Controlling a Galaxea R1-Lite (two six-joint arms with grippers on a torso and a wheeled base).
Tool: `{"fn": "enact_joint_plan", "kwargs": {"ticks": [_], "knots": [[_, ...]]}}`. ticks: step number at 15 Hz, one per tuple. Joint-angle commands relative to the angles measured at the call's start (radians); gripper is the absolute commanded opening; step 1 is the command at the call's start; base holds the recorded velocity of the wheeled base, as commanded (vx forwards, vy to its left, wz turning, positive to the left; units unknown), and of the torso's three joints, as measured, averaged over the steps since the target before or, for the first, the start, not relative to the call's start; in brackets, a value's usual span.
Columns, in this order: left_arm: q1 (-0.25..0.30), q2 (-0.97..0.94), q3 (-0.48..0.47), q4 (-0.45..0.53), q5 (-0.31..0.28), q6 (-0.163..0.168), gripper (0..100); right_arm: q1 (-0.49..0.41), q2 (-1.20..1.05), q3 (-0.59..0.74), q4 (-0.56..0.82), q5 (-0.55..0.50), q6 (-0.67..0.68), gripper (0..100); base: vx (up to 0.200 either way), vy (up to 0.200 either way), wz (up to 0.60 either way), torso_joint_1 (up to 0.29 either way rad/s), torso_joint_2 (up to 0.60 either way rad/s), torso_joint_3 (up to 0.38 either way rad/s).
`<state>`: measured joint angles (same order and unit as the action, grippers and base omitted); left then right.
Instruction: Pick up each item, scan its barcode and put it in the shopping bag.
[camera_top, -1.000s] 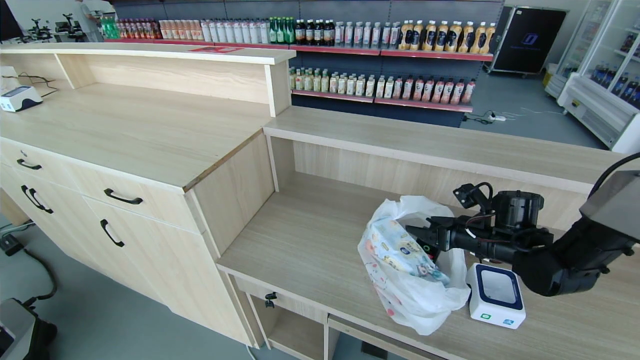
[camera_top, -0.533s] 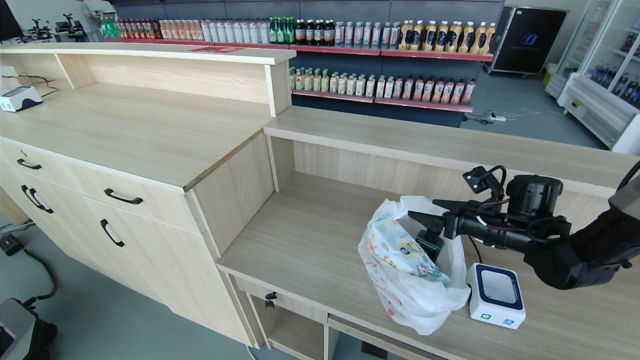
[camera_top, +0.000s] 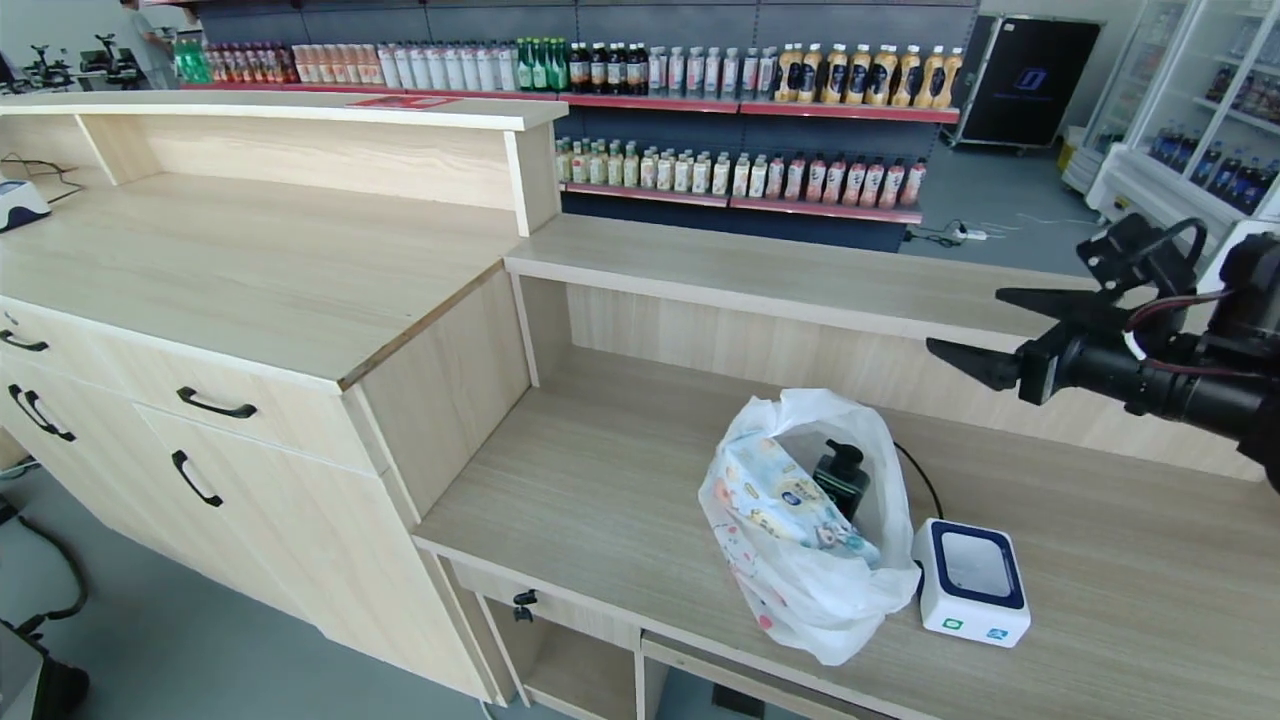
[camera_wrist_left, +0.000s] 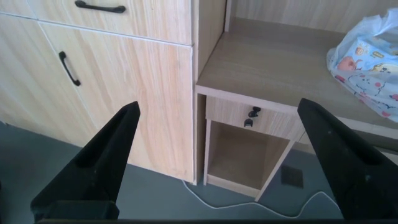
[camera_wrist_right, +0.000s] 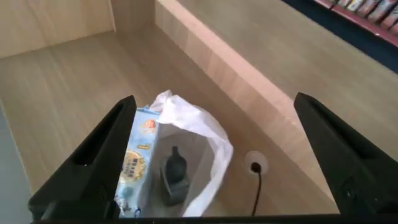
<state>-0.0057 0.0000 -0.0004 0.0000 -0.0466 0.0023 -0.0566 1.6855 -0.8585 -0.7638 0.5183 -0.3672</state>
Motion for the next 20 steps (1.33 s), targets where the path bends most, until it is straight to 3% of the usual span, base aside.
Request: {"fn": "enact_joint_plan", "kwargs": {"ticks": [1, 2, 4, 8, 11, 15, 17, 18, 19, 20], "knots": [[0.000, 0.002, 0.000, 0.000, -0.001, 0.001, 100, -0.060, -0.159, -0.162, 0.181, -0.173, -0.010, 100, 0.000, 0.000, -0.60, -0.139, 0.34, 0.183], [0.000, 0.002, 0.000, 0.000, 0.001, -0.001, 100, -0.078, -0.214, -0.243, 0.344, -0.273, 0.030, 100, 0.000, 0.000, -0.60, -0.124, 0.35, 0.183], [0.000, 0.002, 0.000, 0.000, 0.001, -0.001, 100, -0.144, -0.297, -0.309, 0.544, -0.288, 0.093, 100, 0.000, 0.000, -0.60, -0.146, 0.35, 0.200], [0.000, 0.002, 0.000, 0.000, 0.001, -0.001, 100, -0.282, -0.486, -0.079, 0.563, -0.288, 0.126, 100, 0.000, 0.000, 0.00, -0.105, 0.24, 0.143], [0.000, 0.002, 0.000, 0.000, 0.001, -0.001, 100, -0.319, -0.690, 0.157, 0.561, -0.328, 0.157, 100, 0.000, 0.000, 0.00, 0.000, 0.00, 0.000], [0.000, 0.002, 0.000, 0.000, 0.001, -0.001, 100, -0.223, -1.112, 0.630, 0.561, -0.382, 0.257, 100, 0.000, 0.000, 0.00, 0.000, 0.00, 0.000], [0.000, 0.002, 0.000, 0.000, 0.001, -0.001, 100, -0.134, -1.432, 0.859, 0.577, -0.485, 0.275, 100, 0.000, 0.000, 0.00, 0.000, 0.00, 0.000], [0.000, 0.002, 0.000, 0.000, 0.001, -0.001, 100, -0.095, -1.580, 0.854, 0.741, -0.586, 0.323, 100, 0.000, 0.000, 0.00, 0.000, 0.00, 0.000], [0.000, 0.002, 0.000, 0.000, 0.001, -0.001, 100, -0.078, -1.587, 0.834, 0.810, -0.581, 0.363, 100, 0.000, 0.000, 0.00, 0.000, 0.00, 0.000], [0.000, 0.002, 0.000, 0.000, 0.001, 0.001, 100, -0.078, -1.587, 0.859, 0.747, -0.586, 0.356, 100, 0.000, 0.000, 0.00, 0.000, 0.00, 0.000]]}}
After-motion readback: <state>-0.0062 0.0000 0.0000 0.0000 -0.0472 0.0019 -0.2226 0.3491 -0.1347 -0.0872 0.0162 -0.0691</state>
